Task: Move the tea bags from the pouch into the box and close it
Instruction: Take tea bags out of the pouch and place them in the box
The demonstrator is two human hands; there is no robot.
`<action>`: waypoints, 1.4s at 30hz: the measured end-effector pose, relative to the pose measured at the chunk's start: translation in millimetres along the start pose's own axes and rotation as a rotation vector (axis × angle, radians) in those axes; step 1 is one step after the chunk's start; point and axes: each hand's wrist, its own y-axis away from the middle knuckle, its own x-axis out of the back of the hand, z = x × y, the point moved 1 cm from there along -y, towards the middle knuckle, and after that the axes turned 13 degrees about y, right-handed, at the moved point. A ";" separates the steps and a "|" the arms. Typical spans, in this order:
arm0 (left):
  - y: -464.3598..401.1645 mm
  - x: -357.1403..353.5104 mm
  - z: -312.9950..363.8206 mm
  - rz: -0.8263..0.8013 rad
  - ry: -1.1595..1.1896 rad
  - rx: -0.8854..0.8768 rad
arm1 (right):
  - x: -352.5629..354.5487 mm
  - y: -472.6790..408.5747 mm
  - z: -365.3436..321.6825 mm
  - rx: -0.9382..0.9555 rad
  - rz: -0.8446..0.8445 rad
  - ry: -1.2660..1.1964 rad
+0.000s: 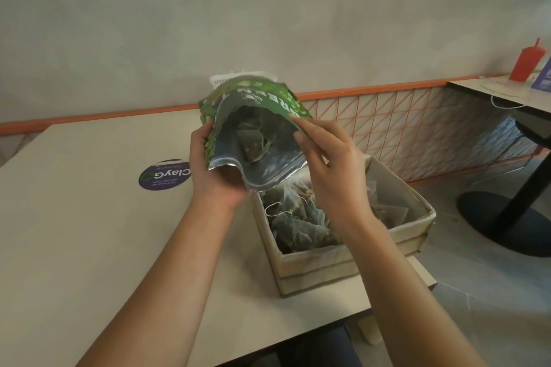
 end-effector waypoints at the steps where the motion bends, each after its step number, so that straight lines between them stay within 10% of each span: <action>1: -0.7 0.5 -0.8 0.010 -0.028 -0.003 | -0.3 -1.1 1.6 -0.023 -0.018 0.009; 16: 2.5 -0.3 -13.5 0.055 0.102 0.064 | -3.0 19.3 -15.8 0.153 0.221 0.537; 26: 13.3 -3.7 -20.3 0.101 -0.004 0.032 | -38.9 1.2 -28.0 0.196 -0.079 1.012; 42: 12.1 -1.9 -22.5 0.111 -0.009 0.042 | -23.4 6.0 -7.6 0.247 -0.194 0.741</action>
